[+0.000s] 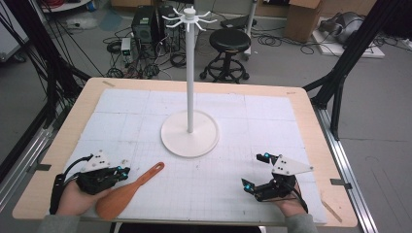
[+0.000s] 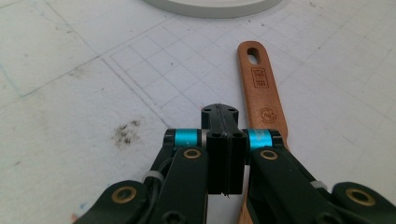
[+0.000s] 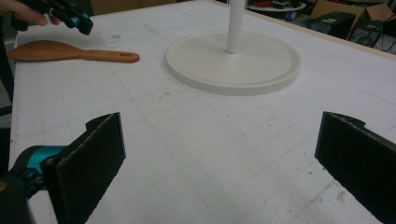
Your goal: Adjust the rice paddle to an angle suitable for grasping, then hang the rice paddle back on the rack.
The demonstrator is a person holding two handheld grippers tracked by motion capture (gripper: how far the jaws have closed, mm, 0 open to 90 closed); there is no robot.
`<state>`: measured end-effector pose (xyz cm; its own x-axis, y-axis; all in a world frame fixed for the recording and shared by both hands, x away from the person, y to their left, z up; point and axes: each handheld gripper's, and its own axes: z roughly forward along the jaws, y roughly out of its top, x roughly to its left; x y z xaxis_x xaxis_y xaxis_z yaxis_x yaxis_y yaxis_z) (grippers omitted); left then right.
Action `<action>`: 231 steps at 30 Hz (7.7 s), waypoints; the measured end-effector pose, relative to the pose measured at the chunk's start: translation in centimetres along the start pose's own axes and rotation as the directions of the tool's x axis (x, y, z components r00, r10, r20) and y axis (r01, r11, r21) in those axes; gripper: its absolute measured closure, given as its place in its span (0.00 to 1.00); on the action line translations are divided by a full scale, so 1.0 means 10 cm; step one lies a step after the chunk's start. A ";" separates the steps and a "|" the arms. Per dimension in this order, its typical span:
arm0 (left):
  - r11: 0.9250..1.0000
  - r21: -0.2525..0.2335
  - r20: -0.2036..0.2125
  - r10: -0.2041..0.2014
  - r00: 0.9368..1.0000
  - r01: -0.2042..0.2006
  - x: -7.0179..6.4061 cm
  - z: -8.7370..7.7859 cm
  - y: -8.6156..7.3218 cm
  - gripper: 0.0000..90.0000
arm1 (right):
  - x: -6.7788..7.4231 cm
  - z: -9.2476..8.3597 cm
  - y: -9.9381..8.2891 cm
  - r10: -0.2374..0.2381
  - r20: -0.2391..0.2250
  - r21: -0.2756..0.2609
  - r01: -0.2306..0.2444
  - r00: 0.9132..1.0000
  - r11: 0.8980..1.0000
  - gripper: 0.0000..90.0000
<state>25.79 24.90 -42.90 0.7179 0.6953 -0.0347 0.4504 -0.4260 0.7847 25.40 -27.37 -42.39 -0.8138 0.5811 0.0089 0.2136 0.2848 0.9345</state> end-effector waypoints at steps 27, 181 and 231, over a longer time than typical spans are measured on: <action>0.981 0.112 0.148 0.143 0.979 -0.160 -0.29 0.39 0.20 1.00 | 0.01 -0.16 -0.07 0.014 0.035 -0.001 -0.014 0.999 1.000 0.00; 0.965 -0.047 0.205 0.262 0.943 -0.258 -0.34 -0.42 0.72 0.72 | 0.00 -0.08 -0.09 0.032 -0.012 0.056 -0.031 0.999 0.998 0.00; 0.948 -0.305 0.225 0.166 0.960 -0.092 0.05 -0.64 1.24 0.72 | -0.03 -0.03 -0.02 0.048 -0.036 -0.008 -0.049 0.998 0.999 0.00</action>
<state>28.31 23.65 -29.18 0.8834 0.4667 -0.0423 0.1986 -0.2911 0.9359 25.48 -27.82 -42.45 -0.8215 0.5662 0.0670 0.2489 0.2504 0.9356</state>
